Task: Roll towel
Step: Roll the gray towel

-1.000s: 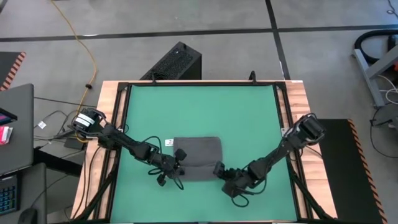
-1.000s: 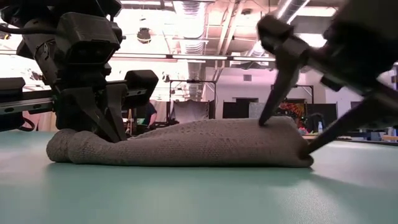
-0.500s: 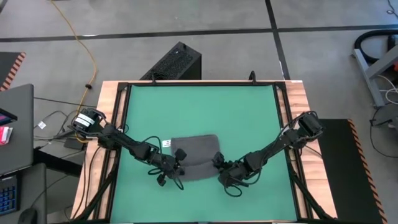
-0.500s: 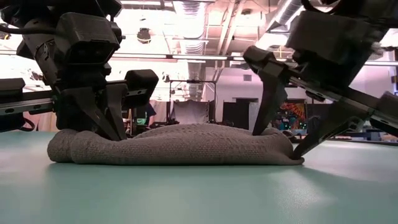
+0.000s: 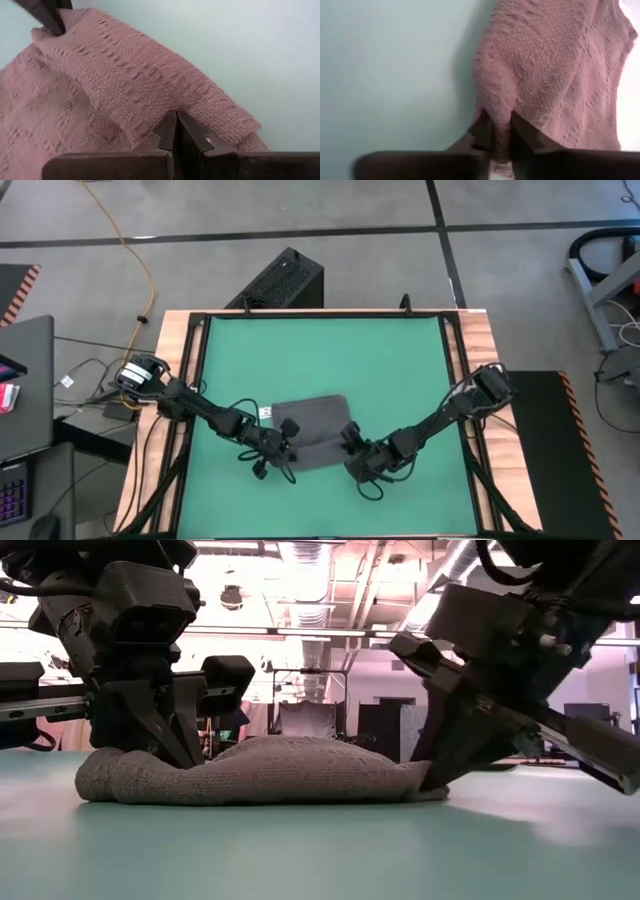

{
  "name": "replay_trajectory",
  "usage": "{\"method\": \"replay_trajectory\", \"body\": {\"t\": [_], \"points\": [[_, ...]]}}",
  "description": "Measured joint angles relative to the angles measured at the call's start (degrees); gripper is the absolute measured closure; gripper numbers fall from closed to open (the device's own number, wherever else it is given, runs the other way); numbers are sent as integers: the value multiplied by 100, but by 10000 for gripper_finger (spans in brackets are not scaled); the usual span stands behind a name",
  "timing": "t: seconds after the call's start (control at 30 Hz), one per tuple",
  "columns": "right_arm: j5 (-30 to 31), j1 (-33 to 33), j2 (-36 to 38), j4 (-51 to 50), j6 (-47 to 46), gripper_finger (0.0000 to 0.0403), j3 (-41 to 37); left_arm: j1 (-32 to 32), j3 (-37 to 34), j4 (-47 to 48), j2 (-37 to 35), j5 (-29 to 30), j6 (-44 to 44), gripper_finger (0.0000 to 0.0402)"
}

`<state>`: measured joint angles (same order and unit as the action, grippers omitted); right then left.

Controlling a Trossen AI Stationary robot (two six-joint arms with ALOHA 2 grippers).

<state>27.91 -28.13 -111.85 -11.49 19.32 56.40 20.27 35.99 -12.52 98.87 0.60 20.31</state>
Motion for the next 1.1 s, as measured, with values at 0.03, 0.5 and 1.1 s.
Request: {"method": "replay_trajectory", "body": {"t": [0.03, 0.5, 1.1], "points": [[4, -40, 26, -42, -116, 371, 12, 0, 0, -10, 0, 0, -61, 402], [-2685, 419, 1549, -795, -2737, 382, 39, 11, -31, -772, 68, -913, -1233, 402], [-4010, 1282, 1590, -862, -4087, 382, 39, 74, -31, -1180, 66, -1702, -2833, 401]]}}
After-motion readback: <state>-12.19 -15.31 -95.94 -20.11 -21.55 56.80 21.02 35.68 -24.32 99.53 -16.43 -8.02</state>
